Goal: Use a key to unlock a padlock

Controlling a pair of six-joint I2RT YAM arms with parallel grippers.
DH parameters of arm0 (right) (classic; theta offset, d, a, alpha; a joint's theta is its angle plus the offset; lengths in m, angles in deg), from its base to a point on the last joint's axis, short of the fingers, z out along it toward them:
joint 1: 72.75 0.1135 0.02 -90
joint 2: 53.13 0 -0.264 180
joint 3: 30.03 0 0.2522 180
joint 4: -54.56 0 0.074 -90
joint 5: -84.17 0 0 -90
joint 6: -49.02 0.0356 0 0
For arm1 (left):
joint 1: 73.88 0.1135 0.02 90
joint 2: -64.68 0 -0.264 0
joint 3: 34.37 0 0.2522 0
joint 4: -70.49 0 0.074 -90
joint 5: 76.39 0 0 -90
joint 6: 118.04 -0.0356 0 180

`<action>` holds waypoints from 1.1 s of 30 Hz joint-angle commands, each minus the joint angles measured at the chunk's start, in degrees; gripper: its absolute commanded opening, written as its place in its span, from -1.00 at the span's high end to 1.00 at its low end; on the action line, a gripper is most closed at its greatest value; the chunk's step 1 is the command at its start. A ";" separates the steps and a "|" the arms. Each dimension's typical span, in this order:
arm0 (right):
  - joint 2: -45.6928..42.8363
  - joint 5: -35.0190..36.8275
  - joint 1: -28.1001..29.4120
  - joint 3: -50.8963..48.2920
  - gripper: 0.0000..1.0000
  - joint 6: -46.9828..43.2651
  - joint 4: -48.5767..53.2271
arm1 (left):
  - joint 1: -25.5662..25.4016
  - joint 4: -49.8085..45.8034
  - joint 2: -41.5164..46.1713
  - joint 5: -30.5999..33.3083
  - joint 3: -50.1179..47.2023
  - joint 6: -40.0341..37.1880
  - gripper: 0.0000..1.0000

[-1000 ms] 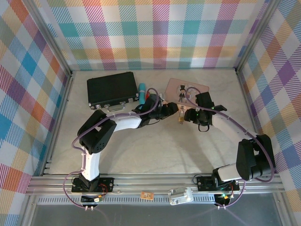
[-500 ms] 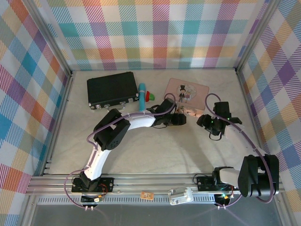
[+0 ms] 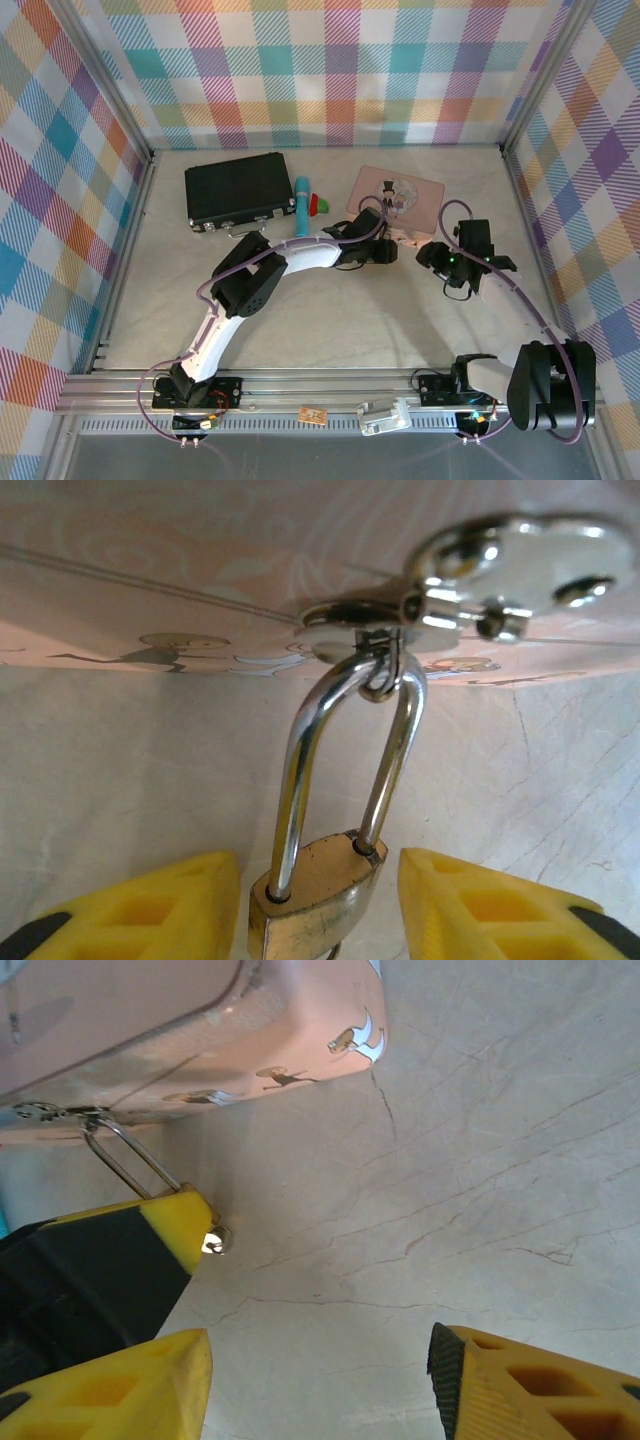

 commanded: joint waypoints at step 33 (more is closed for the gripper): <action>-3.06 -17.89 -2.73 -21.43 0.05 18.69 -44.29 | 2.07 39.10 5.42 -15.81 -12.40 37.42 1.00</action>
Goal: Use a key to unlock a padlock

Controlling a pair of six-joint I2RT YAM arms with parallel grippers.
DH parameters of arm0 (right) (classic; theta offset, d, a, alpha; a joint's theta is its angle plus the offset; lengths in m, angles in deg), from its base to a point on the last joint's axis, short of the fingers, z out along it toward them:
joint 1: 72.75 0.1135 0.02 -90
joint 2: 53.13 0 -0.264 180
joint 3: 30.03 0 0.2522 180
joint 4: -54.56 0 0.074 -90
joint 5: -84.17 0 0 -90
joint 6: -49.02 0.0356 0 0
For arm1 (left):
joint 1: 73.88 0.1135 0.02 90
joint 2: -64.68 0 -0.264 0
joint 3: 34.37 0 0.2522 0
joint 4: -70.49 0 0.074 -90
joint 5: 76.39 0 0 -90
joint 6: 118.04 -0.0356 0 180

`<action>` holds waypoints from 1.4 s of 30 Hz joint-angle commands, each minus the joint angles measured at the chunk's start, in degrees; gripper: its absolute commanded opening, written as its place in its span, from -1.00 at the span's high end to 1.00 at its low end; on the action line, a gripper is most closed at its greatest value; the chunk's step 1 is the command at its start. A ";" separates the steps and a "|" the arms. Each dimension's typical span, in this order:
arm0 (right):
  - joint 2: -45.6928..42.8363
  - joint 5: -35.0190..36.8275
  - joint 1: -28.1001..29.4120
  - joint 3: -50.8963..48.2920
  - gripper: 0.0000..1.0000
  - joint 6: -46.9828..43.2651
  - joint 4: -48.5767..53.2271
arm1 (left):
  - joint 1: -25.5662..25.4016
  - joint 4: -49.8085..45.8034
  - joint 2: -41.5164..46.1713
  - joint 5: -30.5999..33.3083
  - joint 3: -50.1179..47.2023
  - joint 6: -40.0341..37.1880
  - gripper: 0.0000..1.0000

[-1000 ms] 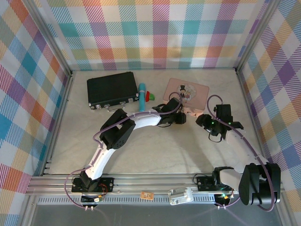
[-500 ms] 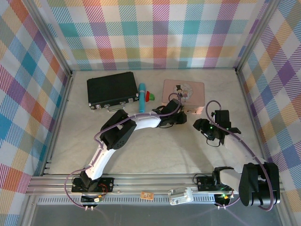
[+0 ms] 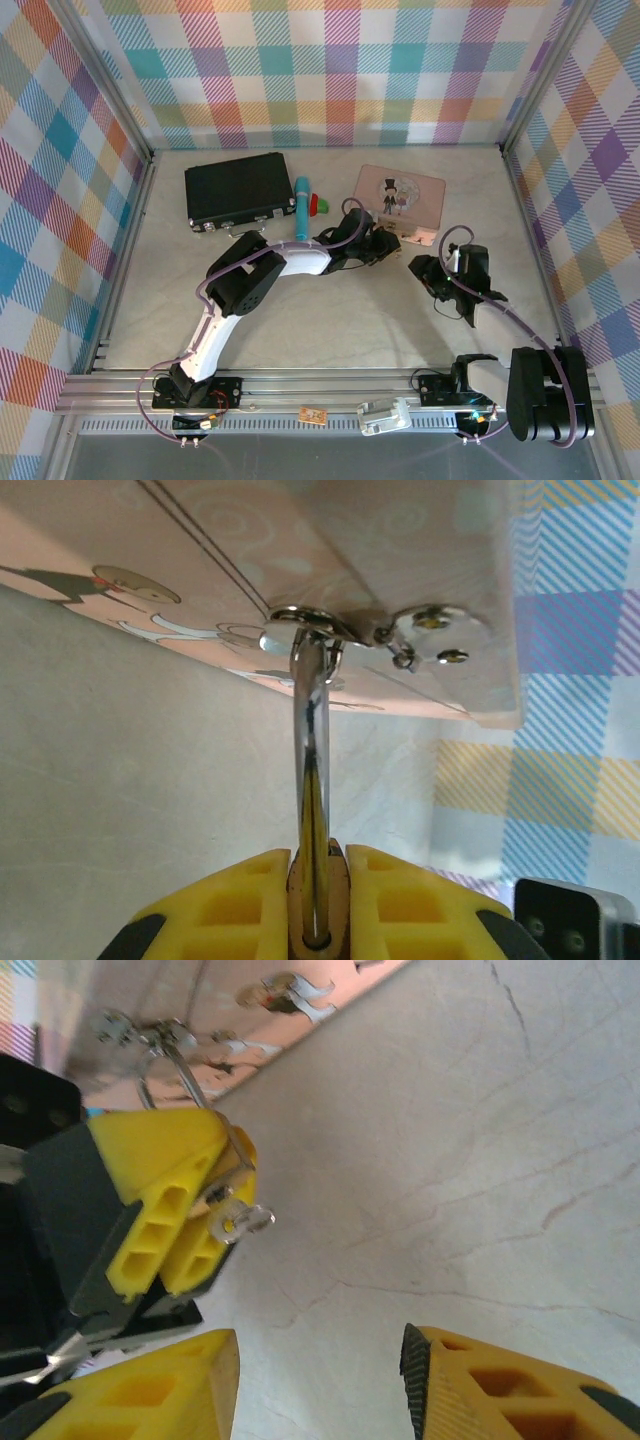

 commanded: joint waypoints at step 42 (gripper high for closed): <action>23.63 -10.89 0.11 -0.93 0.77 27.41 -54.15 | -1.60 20.20 2.34 -0.09 -1.83 14.05 1.00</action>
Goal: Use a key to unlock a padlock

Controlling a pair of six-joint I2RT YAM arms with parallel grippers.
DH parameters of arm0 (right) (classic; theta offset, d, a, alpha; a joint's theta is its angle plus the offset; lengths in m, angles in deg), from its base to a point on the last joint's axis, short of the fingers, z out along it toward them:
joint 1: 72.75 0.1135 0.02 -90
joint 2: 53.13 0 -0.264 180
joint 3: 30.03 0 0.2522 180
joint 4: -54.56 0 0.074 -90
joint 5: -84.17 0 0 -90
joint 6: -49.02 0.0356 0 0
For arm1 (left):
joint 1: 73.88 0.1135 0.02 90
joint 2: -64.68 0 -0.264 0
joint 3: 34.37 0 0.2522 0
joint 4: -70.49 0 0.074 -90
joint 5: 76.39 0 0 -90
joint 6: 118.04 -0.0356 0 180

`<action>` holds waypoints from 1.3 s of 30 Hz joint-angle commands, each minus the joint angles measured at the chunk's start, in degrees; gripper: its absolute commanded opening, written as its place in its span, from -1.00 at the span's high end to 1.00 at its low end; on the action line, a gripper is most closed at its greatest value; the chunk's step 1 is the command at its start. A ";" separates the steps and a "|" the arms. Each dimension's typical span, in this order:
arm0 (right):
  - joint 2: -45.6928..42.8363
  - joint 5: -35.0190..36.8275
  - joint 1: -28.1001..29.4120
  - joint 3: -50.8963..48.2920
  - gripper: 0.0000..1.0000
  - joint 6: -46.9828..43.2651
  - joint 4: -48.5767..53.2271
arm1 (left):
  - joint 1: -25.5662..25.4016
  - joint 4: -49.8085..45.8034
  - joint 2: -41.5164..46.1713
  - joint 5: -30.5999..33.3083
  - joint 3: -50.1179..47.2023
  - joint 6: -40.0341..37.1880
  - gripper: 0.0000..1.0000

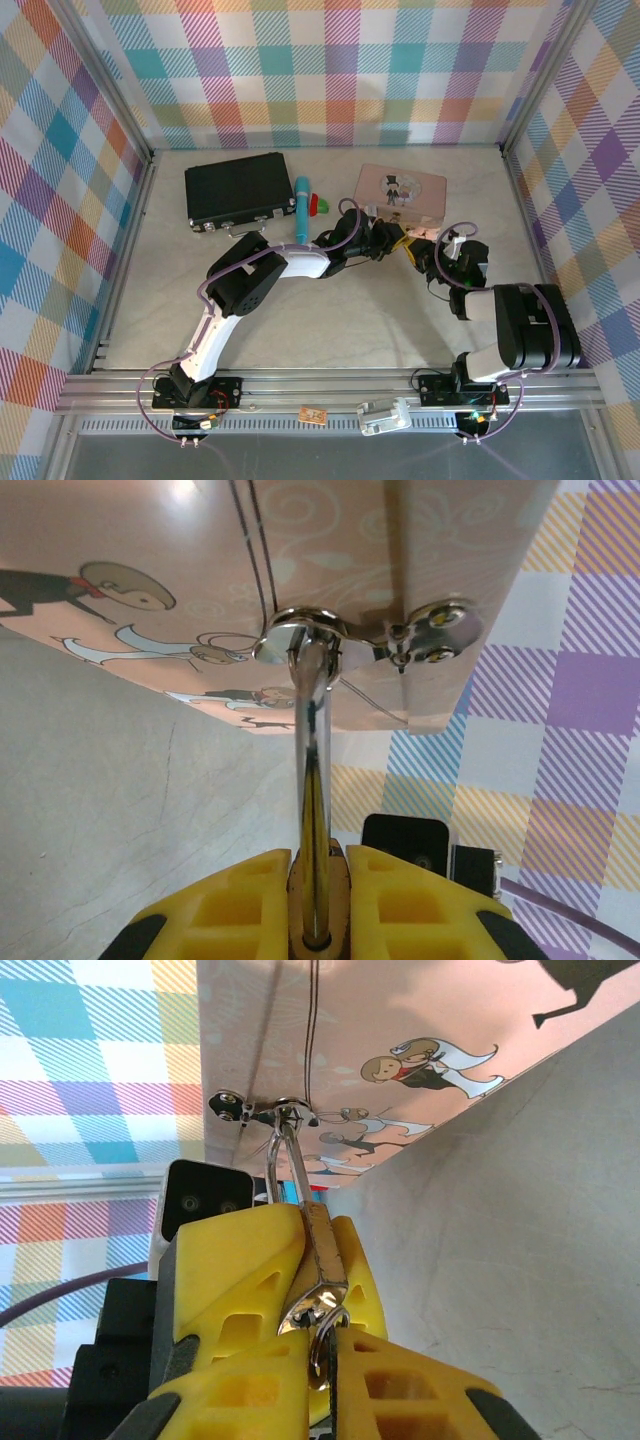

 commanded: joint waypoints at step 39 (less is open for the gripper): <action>9.14 10.03 4.34 8.76 1.00 64.90 -24.71 | -2.12 34.02 -5.58 2.81 -4.82 -3.32 1.00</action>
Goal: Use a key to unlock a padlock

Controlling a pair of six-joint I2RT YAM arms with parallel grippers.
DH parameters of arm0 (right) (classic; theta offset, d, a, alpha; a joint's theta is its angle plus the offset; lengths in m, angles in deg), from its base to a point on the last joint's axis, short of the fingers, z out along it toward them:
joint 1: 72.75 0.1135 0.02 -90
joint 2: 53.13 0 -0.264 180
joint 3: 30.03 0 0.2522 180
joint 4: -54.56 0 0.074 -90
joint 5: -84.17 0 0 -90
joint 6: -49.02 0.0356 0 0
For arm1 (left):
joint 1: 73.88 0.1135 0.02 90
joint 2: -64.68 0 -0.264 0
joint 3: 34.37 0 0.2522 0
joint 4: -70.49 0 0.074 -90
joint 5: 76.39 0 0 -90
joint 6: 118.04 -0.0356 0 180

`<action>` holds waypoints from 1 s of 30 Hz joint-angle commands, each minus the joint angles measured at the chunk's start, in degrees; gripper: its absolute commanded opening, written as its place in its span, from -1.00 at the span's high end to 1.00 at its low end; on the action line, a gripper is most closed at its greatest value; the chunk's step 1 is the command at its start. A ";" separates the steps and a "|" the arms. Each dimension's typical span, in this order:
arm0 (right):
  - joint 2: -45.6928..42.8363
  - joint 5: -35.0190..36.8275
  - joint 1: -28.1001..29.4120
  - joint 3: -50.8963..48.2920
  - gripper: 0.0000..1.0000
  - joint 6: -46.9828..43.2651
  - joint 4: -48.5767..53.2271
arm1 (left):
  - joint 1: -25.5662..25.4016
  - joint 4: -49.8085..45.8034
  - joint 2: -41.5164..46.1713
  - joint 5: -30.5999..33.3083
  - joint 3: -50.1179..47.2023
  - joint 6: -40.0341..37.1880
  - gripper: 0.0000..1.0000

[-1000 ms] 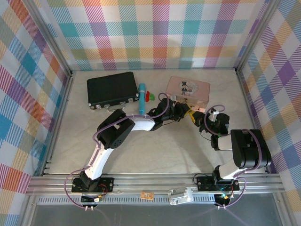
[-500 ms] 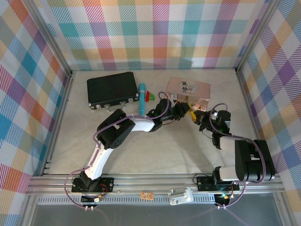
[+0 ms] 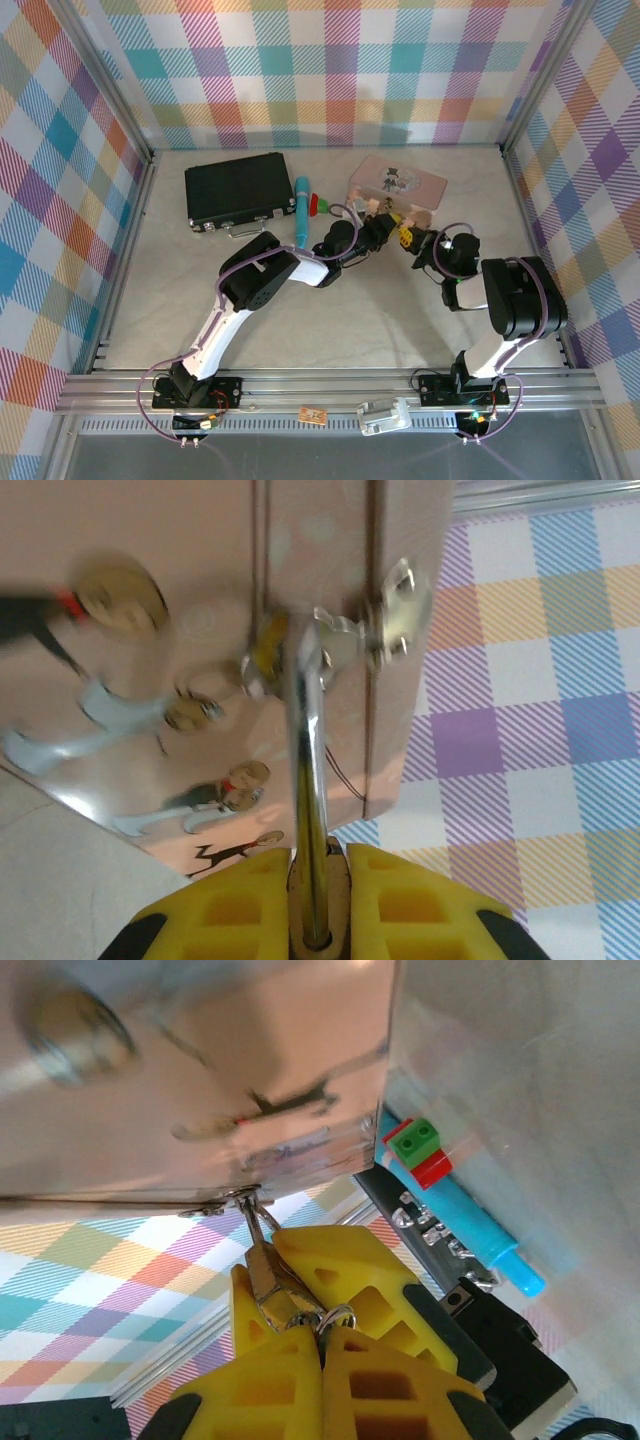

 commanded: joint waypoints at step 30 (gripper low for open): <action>-34.96 8.76 -4.26 5.39 0.01 -47.71 67.87 | -3.01 -25.14 8.61 -5.21 1.53 -9.80 1.00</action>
